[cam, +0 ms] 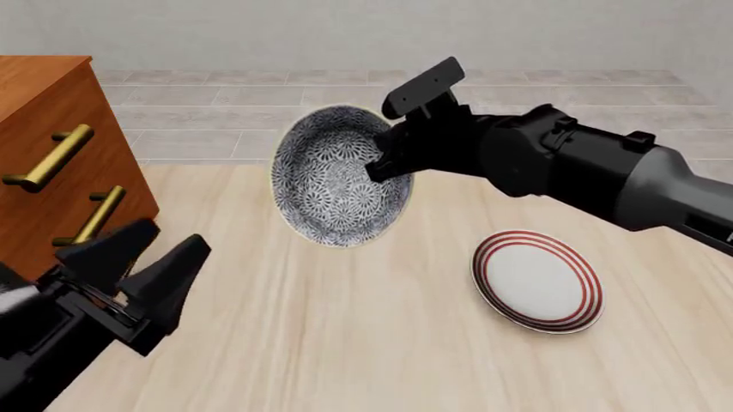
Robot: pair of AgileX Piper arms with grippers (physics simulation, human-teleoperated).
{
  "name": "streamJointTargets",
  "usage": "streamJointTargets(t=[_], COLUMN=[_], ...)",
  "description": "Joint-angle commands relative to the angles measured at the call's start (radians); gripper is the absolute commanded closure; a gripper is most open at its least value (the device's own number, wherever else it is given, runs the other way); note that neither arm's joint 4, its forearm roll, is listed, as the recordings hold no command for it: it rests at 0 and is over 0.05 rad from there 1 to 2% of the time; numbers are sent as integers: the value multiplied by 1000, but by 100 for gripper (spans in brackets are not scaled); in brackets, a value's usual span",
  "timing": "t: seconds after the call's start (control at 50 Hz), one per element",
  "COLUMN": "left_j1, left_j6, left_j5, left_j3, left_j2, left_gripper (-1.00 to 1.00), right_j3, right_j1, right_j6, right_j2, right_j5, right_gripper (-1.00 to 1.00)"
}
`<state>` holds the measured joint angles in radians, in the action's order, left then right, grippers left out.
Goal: Put the bowl on top of the cabinet.
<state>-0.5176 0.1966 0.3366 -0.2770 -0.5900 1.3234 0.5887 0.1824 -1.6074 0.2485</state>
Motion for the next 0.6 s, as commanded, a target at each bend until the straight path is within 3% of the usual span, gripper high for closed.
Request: streamJointTargets(t=[0.02,0.14,0.48,0.6], left_j1=[-55,-80,-118,-87], left_j6=[54,126,179,186], left_j5=[41,79,160,164], left_j3=[-38,-43,-40,-59], left_j2=[-75,-123,-223,-269], left_gripper=[-100,-100,-100,-100], right_j3=[-8,-14,-56,-60], right_j1=[9,15,26,33], right_j6=[8,16,29,30], right_j2=[23,27,46,48], right_j5=[0,-3,-22,-23], right_gripper=[100,100,100,100])
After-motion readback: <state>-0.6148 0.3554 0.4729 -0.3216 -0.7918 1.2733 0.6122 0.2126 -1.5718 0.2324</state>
